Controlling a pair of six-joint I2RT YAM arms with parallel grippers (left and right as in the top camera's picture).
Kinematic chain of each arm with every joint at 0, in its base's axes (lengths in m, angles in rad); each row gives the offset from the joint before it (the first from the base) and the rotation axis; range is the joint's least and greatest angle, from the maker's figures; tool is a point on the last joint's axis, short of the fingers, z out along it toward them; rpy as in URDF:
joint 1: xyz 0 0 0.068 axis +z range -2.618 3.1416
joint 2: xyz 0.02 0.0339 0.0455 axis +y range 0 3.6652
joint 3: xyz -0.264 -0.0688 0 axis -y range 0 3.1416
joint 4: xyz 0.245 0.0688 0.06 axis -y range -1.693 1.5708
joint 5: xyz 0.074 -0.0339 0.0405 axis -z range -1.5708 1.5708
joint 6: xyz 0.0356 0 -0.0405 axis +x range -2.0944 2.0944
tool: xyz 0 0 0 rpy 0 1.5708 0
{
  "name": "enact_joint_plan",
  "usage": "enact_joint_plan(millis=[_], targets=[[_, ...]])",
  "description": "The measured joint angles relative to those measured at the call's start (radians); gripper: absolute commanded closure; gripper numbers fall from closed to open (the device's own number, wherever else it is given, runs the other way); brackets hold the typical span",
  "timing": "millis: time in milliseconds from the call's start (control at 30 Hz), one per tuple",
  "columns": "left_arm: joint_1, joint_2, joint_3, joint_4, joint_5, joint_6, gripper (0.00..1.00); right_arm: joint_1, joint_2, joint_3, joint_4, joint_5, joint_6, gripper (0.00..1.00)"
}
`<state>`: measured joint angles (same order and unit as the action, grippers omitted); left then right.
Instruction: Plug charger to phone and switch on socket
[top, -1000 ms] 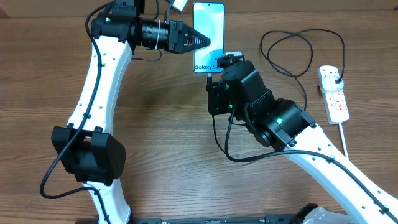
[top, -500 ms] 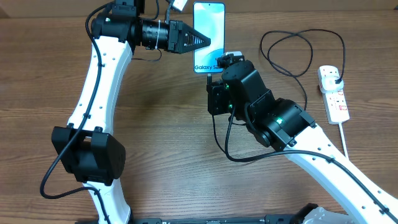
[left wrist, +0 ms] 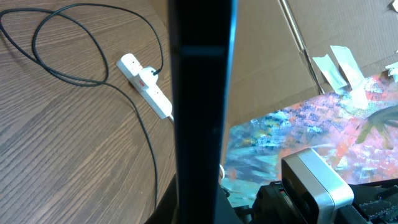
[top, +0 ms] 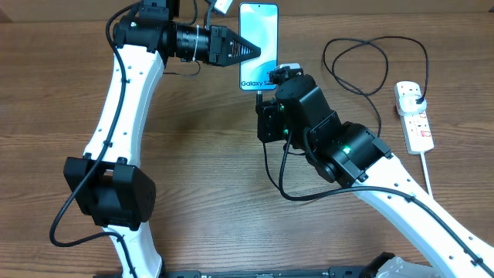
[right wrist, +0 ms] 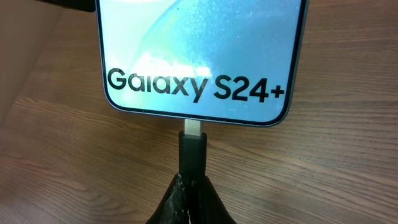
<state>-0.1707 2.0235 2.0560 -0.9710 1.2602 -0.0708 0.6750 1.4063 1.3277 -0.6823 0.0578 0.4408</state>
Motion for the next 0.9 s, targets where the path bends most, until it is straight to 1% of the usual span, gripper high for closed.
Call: enact_joint_plan(millis=[900], targets=[[0.000,0.000,0.000,0.000,0.019,0.003,0.96,0.000,0.000,0.000,0.001,-0.002,0.000,0.96]])
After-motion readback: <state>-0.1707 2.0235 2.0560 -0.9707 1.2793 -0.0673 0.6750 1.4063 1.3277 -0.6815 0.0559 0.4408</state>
